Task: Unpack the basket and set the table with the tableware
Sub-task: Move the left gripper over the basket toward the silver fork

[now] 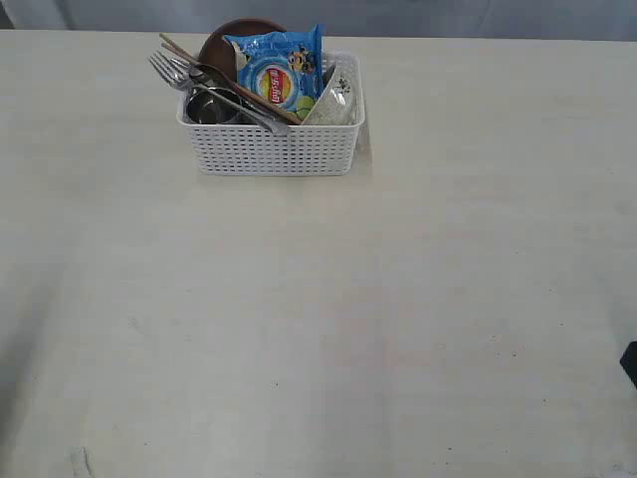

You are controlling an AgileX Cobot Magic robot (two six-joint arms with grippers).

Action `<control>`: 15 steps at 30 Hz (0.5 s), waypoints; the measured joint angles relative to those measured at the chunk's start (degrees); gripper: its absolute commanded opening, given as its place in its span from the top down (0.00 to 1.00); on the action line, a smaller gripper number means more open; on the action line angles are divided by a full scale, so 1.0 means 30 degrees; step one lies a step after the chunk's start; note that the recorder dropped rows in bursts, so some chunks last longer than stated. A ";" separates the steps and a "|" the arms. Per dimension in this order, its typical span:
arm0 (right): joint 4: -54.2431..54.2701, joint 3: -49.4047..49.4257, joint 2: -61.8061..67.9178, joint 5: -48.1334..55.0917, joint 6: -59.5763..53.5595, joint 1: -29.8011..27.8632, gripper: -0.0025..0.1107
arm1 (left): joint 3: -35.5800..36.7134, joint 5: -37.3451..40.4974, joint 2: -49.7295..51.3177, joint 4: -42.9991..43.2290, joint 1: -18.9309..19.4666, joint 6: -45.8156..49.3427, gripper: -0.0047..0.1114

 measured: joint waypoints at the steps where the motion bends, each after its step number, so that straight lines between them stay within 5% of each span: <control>1: 0.0000 0.0000 0.0000 0.0000 0.0000 0.0000 0.98 | 0.0000 0.0000 0.0000 0.0000 0.0000 0.0000 0.96; 11: 0.0000 0.0000 0.0000 0.0000 0.0000 0.0000 0.98 | 0.0000 -0.0372 0.0000 0.1113 0.0000 0.0000 0.96; 15: 0.0000 0.0000 0.0000 0.0000 0.0000 0.0000 0.98 | 0.0011 -0.4038 0.0000 0.1720 0.0000 -0.0147 0.96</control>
